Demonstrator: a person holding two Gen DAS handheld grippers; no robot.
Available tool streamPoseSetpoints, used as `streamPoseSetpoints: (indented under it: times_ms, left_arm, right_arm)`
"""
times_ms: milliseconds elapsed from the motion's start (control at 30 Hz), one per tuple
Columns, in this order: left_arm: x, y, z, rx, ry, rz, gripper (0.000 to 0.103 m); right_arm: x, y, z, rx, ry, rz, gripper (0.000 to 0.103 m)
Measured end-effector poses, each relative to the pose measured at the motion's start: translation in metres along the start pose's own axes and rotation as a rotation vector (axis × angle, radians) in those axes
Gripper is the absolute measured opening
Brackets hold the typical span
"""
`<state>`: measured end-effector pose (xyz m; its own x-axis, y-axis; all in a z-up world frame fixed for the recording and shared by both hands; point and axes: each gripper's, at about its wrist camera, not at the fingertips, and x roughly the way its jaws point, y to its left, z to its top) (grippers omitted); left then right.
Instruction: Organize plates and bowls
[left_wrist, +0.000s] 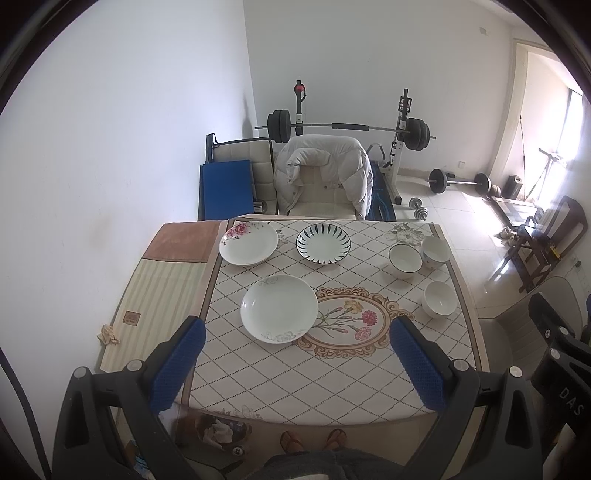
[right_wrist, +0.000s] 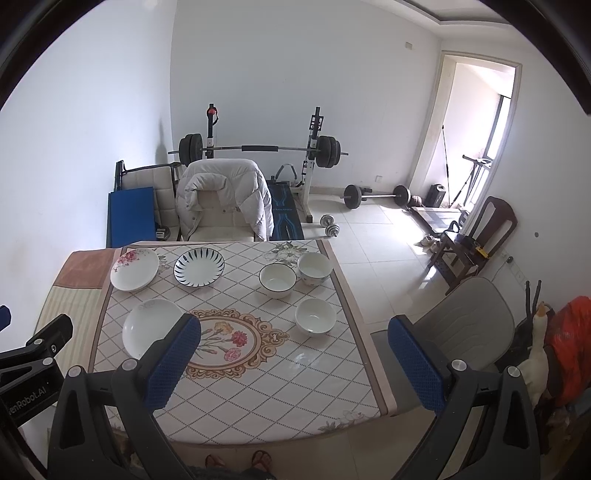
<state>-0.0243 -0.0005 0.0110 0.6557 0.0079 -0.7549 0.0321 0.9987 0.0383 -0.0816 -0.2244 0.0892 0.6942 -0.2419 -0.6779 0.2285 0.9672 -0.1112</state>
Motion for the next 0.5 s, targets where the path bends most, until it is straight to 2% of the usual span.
streamPoseSetpoints:
  times_ms: [500]
  left_arm:
    - [-0.0018,-0.0023,0.0008,0.003,-0.005,-0.002,0.102]
  right_arm:
    - [-0.001,0.0022,-0.0071,0.013,-0.004,-0.009,0.103]
